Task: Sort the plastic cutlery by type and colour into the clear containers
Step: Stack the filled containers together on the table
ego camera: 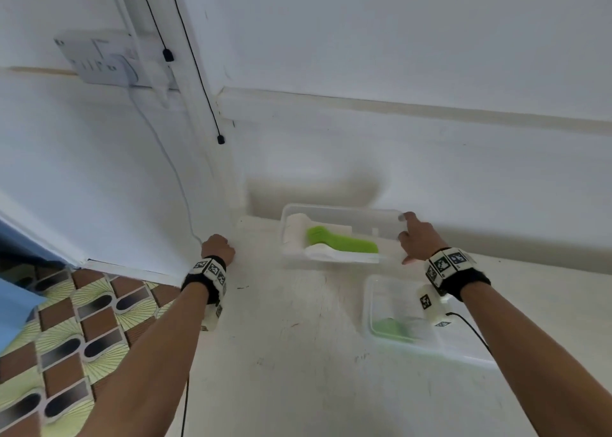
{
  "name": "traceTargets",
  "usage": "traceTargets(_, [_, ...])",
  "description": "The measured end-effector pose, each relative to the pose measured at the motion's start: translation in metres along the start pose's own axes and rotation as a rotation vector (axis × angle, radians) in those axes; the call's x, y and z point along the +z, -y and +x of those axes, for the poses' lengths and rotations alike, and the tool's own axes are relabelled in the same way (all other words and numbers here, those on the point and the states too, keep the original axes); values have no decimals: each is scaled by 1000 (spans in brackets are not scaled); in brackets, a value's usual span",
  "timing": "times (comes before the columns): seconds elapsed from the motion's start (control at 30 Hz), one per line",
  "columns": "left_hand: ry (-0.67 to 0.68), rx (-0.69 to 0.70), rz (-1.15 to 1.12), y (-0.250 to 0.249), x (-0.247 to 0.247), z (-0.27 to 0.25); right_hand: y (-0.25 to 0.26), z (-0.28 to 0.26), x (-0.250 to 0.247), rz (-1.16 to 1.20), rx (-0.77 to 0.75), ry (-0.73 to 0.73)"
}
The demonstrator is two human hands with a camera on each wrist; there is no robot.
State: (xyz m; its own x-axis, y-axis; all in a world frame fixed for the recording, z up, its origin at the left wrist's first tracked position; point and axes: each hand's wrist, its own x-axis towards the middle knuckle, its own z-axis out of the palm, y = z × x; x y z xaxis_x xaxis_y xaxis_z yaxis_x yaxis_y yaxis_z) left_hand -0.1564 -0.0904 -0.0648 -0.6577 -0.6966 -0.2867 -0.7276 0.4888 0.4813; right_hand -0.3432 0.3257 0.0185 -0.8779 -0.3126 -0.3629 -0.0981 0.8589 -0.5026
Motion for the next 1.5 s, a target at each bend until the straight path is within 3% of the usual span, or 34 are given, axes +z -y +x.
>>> traceTargets(0.2, [-83, 129, -136, -30, -34, -21, -86, -8, -42, 93, 114, -27])
traceTargets(0.5, [-270, 471, -222, -118, -69, -120, -166, -22, -72, 136, 105, -50])
traceTargets(0.67, [-357, 679, -243, -165, -36, -151, -185, -24, -72, 50, 78, -56])
traceTargets(0.77, [-349, 713, -258, -186, -2, -159, -182, -24, -76, -117, 53, -28])
traceTargets(0.83, [-333, 758, -278, -199, 20, -167, -173, -27, -82, -127, -7, -83])
traceTargets(0.9, [-319, 793, -321, -211, 38, -177, -161, -30, -89, 70, -71, -140])
traceTargets(0.93, [-309, 792, -331, -216, 46, -181, -155, -30, -92, 279, -70, -141])
traceTargets(1.03, [-276, 787, -341, -231, 66, -186, -145, -28, -102, 1076, 51, -3])
traceTargets(1.1, [-258, 789, -381, -238, 77, -183, -150, -27, -111, 1334, 63, 108])
traceTargets(1.17, [-228, 797, -409, -242, 83, -176, -156, -25, -111, 1284, 26, 85])
traceTargets(1.27, [-76, 836, -389, -243, 92, -166, -172, -10, -101, 912, -61, -153])
traceTargets(1.37, [31, 842, -453, -235, 99, -160, -181, -7, -94, 805, -64, -263])
traceTargets(1.5, [75, 912, -283, -217, 116, -153, -180, -5, -86, 540, -123, -373])
